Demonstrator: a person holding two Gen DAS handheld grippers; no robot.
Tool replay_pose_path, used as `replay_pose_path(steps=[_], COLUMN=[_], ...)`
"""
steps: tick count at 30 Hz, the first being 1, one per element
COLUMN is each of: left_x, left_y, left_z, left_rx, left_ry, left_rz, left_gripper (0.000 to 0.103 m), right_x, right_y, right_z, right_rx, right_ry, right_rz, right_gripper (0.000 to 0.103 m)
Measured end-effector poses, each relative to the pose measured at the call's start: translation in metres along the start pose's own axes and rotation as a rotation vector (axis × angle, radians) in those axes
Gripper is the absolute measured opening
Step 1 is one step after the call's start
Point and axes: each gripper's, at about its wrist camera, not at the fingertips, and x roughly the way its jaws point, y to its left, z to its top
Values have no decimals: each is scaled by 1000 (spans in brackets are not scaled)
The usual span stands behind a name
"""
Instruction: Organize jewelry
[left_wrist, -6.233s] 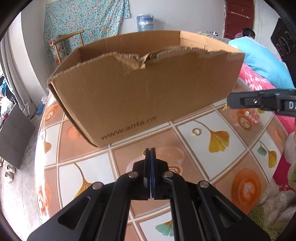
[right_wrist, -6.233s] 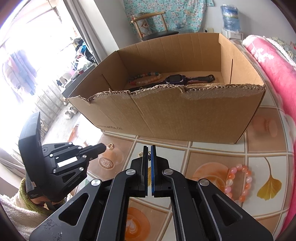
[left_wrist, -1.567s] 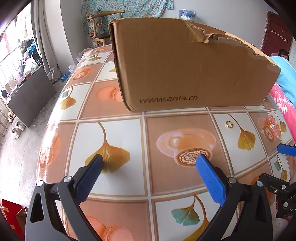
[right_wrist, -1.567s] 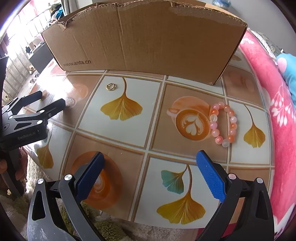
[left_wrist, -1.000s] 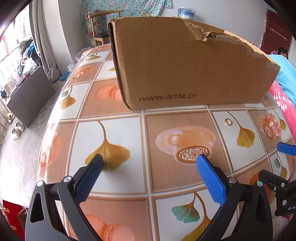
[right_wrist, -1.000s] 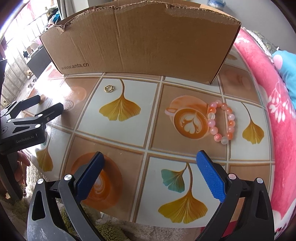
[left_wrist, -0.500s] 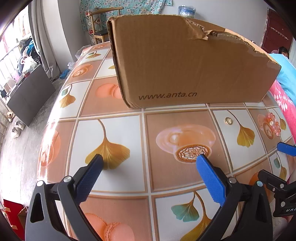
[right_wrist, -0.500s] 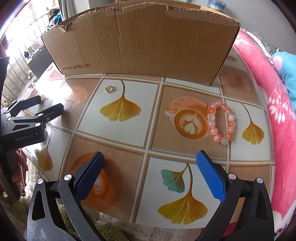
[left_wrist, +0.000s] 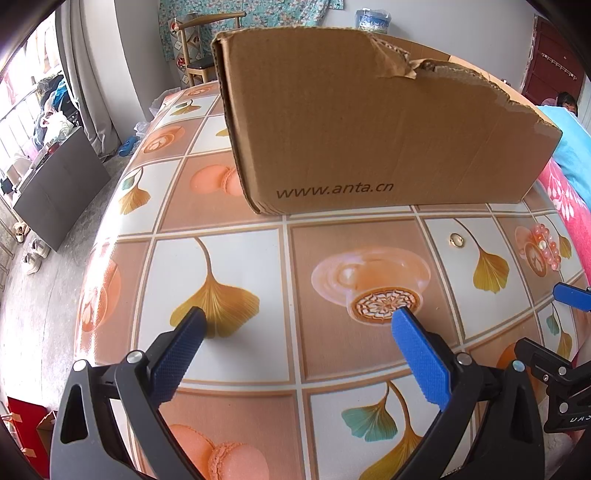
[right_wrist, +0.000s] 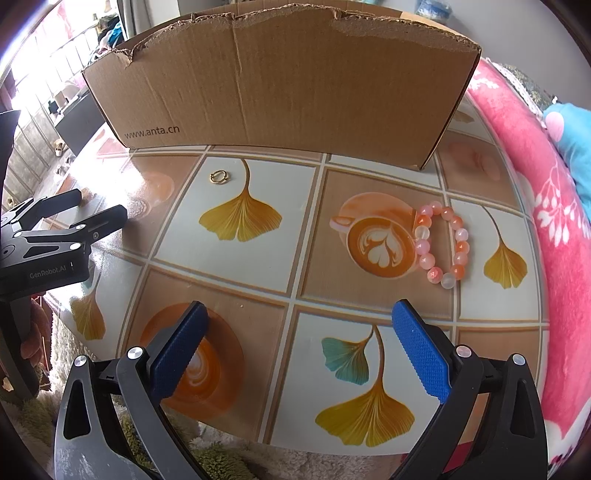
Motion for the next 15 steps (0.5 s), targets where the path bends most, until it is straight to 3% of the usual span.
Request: replay_pose_path(steps=[15], left_x=[0], left_y=[0], left_z=[0], left_rx=[1], left_ry=[-4], left_rz=[-1], left_gripper=[99], right_x=[2], right_y=[1], right_z=[0], right_rx=[-1], right_ry=[-6], right_rz=[-1], right_gripper=[95])
